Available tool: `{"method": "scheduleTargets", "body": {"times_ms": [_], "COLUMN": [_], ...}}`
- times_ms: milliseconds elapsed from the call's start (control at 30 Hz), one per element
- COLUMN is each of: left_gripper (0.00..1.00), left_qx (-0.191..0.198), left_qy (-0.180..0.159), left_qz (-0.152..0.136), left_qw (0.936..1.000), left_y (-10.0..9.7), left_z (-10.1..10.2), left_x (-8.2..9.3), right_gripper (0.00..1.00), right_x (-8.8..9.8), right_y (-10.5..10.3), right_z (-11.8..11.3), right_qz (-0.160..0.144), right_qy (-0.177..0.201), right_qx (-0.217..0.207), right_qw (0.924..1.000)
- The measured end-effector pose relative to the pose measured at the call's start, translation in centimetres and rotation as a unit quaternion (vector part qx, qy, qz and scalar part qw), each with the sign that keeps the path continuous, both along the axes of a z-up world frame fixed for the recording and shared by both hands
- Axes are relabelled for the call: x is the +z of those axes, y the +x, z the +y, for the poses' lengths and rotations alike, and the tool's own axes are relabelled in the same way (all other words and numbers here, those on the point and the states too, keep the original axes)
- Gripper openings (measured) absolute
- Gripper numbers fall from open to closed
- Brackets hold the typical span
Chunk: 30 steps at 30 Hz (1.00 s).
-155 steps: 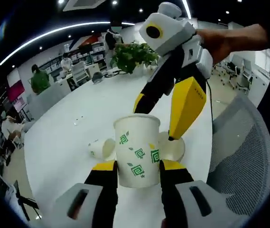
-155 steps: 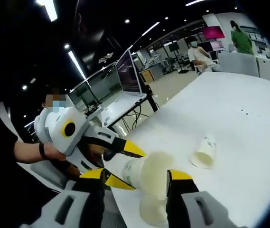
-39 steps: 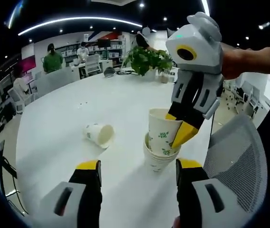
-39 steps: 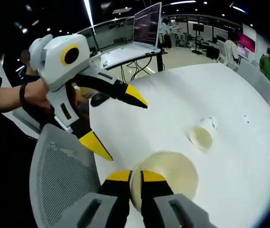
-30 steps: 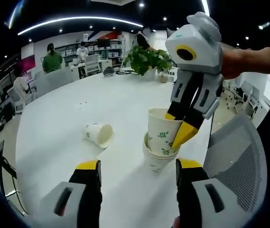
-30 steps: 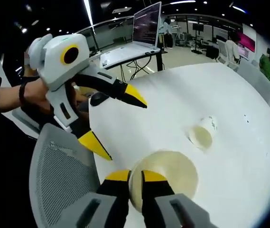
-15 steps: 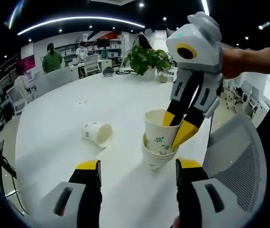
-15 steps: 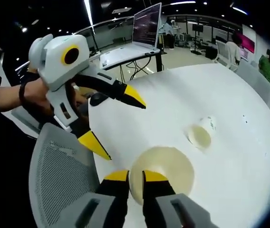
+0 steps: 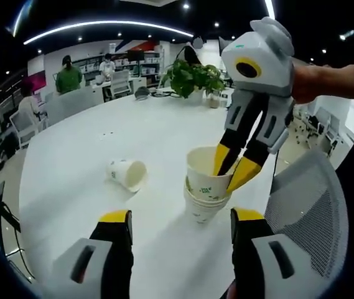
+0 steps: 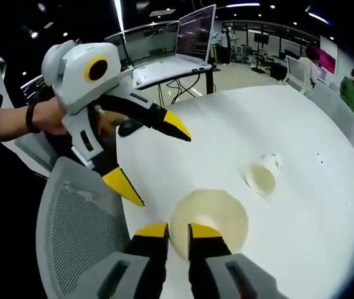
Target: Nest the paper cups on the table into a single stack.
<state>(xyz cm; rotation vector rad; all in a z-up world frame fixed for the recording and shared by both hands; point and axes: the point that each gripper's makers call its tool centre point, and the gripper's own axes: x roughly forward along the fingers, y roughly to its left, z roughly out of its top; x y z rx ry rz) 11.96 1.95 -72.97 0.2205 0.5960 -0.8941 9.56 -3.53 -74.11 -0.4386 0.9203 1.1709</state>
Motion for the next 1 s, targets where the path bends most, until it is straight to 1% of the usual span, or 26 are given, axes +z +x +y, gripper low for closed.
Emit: {"method": "scheduleTargets", "body": {"times_ms": [133, 267, 367, 433, 533, 600, 667, 767, 867, 933, 1000], "left_gripper": [0.62, 0.62, 0.62, 0.62, 0.63, 0.63, 0.63, 0.63, 0.64, 0.64, 0.64], "left_qx": [0.000, 0.002, 0.004, 0.006, 0.010, 0.012, 0.013, 0.020, 0.028, 0.034, 0.038], "left_qy": [0.001, 0.000, -0.002, -0.005, -0.009, -0.010, -0.010, -0.013, -0.018, -0.019, -0.019], "left_qz": [0.002, 0.003, 0.006, 0.008, 0.012, 0.016, 0.016, 0.016, 0.016, 0.016, 0.016], "left_qw": [1.0000, 1.0000, 1.0000, 0.9999, 0.9998, 0.9998, 0.9997, 0.9996, 0.9993, 0.9991, 0.9990], "left_y": [-0.3, -0.4, -0.5, -0.5, -0.6, -0.8, -0.8, -0.7, -0.7, -0.5, -0.6], "left_z": [0.0, -0.1, -0.1, -0.1, 0.0, 0.0, 0.0, 0.3, 0.7, 0.9, 1.2], "left_x": [0.0, 0.0, 0.0, -0.1, -0.2, -0.2, -0.3, -0.1, 0.1, 0.1, 0.2], "right_gripper": [0.12, 0.15, 0.19, 0.21, 0.24, 0.26, 0.29, 0.34, 0.37, 0.37, 0.39], "right_x": [0.1, 0.2, 0.6, 0.9, 1.9, 2.5, 2.9, 3.7, 4.0, 4.0, 4.2], "right_y": [-0.1, 0.4, 0.0, 0.2, 0.2, 0.7, 1.1, 2.0, 2.8, 3.5, 3.8], "right_z": [0.0, -0.2, -0.3, -0.4, -0.3, -0.4, -0.5, -0.9, -1.4, -1.8, -1.9], "right_qz": [-0.004, -0.006, 0.001, 0.003, 0.004, 0.000, -0.004, -0.006, -0.007, -0.006, -0.013], "right_qy": [0.003, 0.011, 0.030, 0.049, 0.082, 0.108, 0.125, 0.154, 0.168, 0.173, 0.177], "right_qx": [-0.001, -0.011, -0.023, -0.038, -0.056, -0.074, -0.087, -0.114, -0.130, -0.134, -0.143], "right_qw": [1.0000, 0.9999, 0.9993, 0.9981, 0.9950, 0.9914, 0.9883, 0.9814, 0.9772, 0.9758, 0.9737]}}
